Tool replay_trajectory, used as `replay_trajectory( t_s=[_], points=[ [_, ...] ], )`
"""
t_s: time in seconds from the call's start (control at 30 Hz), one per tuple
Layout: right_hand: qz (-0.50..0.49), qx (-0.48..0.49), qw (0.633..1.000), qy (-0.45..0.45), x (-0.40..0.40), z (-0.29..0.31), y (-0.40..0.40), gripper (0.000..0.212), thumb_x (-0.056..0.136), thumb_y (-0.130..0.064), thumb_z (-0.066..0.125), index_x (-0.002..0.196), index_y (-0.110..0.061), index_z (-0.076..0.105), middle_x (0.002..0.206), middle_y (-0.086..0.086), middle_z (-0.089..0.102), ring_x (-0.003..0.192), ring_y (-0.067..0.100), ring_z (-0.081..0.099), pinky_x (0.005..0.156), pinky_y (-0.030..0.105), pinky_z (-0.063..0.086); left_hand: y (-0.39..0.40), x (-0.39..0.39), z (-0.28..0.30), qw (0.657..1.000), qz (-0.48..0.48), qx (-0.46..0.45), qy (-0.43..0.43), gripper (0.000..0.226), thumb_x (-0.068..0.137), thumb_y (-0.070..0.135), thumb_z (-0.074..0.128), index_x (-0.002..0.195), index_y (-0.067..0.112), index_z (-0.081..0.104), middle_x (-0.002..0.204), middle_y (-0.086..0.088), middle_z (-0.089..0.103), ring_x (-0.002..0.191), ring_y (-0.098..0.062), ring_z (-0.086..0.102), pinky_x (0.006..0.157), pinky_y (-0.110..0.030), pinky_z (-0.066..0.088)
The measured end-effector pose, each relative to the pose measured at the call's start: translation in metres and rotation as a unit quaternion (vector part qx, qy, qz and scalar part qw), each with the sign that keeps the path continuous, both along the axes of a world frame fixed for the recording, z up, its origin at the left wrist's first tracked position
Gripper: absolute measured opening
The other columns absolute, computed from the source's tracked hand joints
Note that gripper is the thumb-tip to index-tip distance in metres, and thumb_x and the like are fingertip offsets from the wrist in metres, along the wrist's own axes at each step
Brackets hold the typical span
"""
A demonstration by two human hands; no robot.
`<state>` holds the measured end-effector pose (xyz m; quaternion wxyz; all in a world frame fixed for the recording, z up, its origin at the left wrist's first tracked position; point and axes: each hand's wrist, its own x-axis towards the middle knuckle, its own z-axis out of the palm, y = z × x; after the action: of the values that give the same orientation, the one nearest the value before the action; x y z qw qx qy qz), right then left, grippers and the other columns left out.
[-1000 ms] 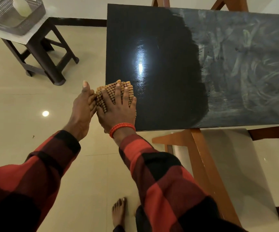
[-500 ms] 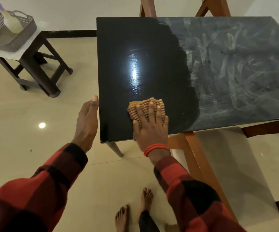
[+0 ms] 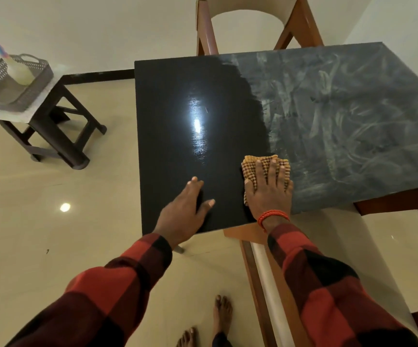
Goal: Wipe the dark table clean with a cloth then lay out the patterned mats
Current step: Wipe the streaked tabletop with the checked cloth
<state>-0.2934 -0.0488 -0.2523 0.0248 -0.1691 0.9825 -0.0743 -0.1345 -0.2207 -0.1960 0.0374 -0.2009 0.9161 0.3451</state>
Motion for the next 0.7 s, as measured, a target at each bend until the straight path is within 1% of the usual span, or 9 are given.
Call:
replay_trajectory(
  t_s=[0.07, 0.13, 0.27, 0.37, 0.43, 0.53, 0.6, 0.63, 0.7],
  points=[
    [0.013, 0.006, 1.0, -0.005, -0.001, 0.002, 0.002, 0.082, 0.088, -0.074, 0.023, 0.158, -0.031, 0.015, 0.167, 0.01, 0.01, 0.152, 0.035, 0.011, 0.118, 0.059, 0.012, 0.008, -0.01, -0.006, 0.999, -0.037, -0.035, -0.005, 0.065, 0.101, 0.051, 0.046, 0.157, 0.027, 0.023, 0.166, 0.005, 0.019, 0.151, -0.013, 0.023, 0.116, -0.039, 0.032],
    [0.028, 0.02, 0.999, -0.012, 0.0, 0.004, 0.004, 0.089, 0.085, -0.078, 0.027, 0.159, -0.029, 0.013, 0.167, 0.011, 0.007, 0.152, 0.035, 0.008, 0.118, 0.059, 0.01, 0.014, -0.019, -0.011, 0.996, -0.069, -0.063, -0.016, 0.066, 0.102, 0.049, 0.044, 0.159, 0.025, 0.019, 0.167, 0.005, 0.012, 0.153, -0.01, 0.012, 0.119, -0.035, 0.025],
    [0.04, 0.021, 0.998, -0.037, 0.006, 0.011, 0.006, 0.075, 0.089, -0.057, 0.029, 0.158, -0.028, 0.02, 0.166, 0.013, 0.01, 0.151, 0.039, 0.01, 0.116, 0.063, 0.016, 0.026, -0.034, -0.018, 0.985, -0.114, -0.126, -0.034, 0.063, 0.106, 0.043, 0.036, 0.16, 0.023, 0.014, 0.168, 0.004, 0.005, 0.154, -0.01, 0.0, 0.12, -0.026, 0.009],
    [0.062, 0.033, 0.996, -0.058, 0.017, 0.015, 0.011, 0.07, 0.091, -0.046, 0.033, 0.157, -0.025, 0.024, 0.165, 0.016, 0.015, 0.15, 0.041, 0.015, 0.112, 0.068, 0.019, 0.033, -0.046, -0.016, 0.976, -0.142, -0.151, -0.065, 0.06, 0.107, 0.037, 0.034, 0.161, 0.021, 0.011, 0.168, 0.002, 0.003, 0.154, -0.012, 0.001, 0.122, -0.028, 0.008],
    [0.082, 0.033, 0.992, -0.085, 0.02, 0.021, 0.013, 0.066, 0.095, -0.043, 0.033, 0.157, -0.024, 0.022, 0.165, 0.014, 0.013, 0.151, 0.039, 0.011, 0.113, 0.067, 0.016, 0.036, -0.051, -0.014, 0.97, -0.152, -0.166, -0.09, 0.059, 0.107, 0.032, 0.033, 0.161, 0.019, 0.01, 0.169, 0.0, 0.003, 0.155, -0.015, 0.002, 0.123, -0.031, 0.01],
    [0.044, -0.071, 0.985, -0.153, 0.023, 0.035, 0.015, 0.057, 0.1, -0.038, 0.034, 0.155, -0.023, 0.03, 0.165, 0.008, 0.02, 0.152, 0.03, 0.014, 0.117, 0.059, 0.016, 0.043, -0.053, -0.005, 0.971, -0.151, -0.14, -0.121, 0.058, 0.107, 0.026, 0.032, 0.161, 0.02, 0.011, 0.169, 0.0, 0.003, 0.155, -0.016, 0.002, 0.122, -0.033, 0.014],
    [-0.03, -0.22, 0.953, -0.206, 0.027, 0.054, 0.013, 0.049, 0.101, -0.032, 0.038, 0.149, -0.022, 0.043, 0.158, 0.007, 0.036, 0.146, 0.027, 0.03, 0.116, 0.046, 0.026, 0.048, -0.054, 0.003, 0.98, -0.129, -0.09, -0.122, 0.056, 0.107, 0.026, 0.031, 0.161, 0.024, 0.013, 0.169, 0.002, 0.005, 0.154, -0.016, 0.007, 0.122, -0.035, 0.019],
    [-0.07, -0.292, 0.922, -0.245, 0.027, 0.064, 0.012, 0.045, 0.101, -0.028, 0.039, 0.145, -0.022, 0.049, 0.153, 0.007, 0.044, 0.141, 0.027, 0.038, 0.112, 0.04, 0.031, 0.051, -0.055, 0.008, 0.985, -0.115, -0.058, -0.115, 0.055, 0.108, 0.027, 0.031, 0.16, 0.027, 0.015, 0.169, 0.003, 0.007, 0.154, -0.016, 0.01, 0.121, -0.037, 0.022],
    [-0.158, -0.404, 0.827, -0.359, 0.032, 0.088, 0.01, 0.04, 0.101, -0.027, 0.043, 0.137, -0.018, 0.059, 0.143, 0.01, 0.056, 0.13, 0.029, 0.05, 0.106, 0.037, 0.036, 0.058, -0.058, 0.02, 0.992, -0.082, 0.003, -0.094, 0.051, 0.108, 0.03, 0.032, 0.158, 0.031, 0.022, 0.168, 0.002, 0.015, 0.152, -0.019, 0.019, 0.121, -0.04, 0.025]
  ],
)
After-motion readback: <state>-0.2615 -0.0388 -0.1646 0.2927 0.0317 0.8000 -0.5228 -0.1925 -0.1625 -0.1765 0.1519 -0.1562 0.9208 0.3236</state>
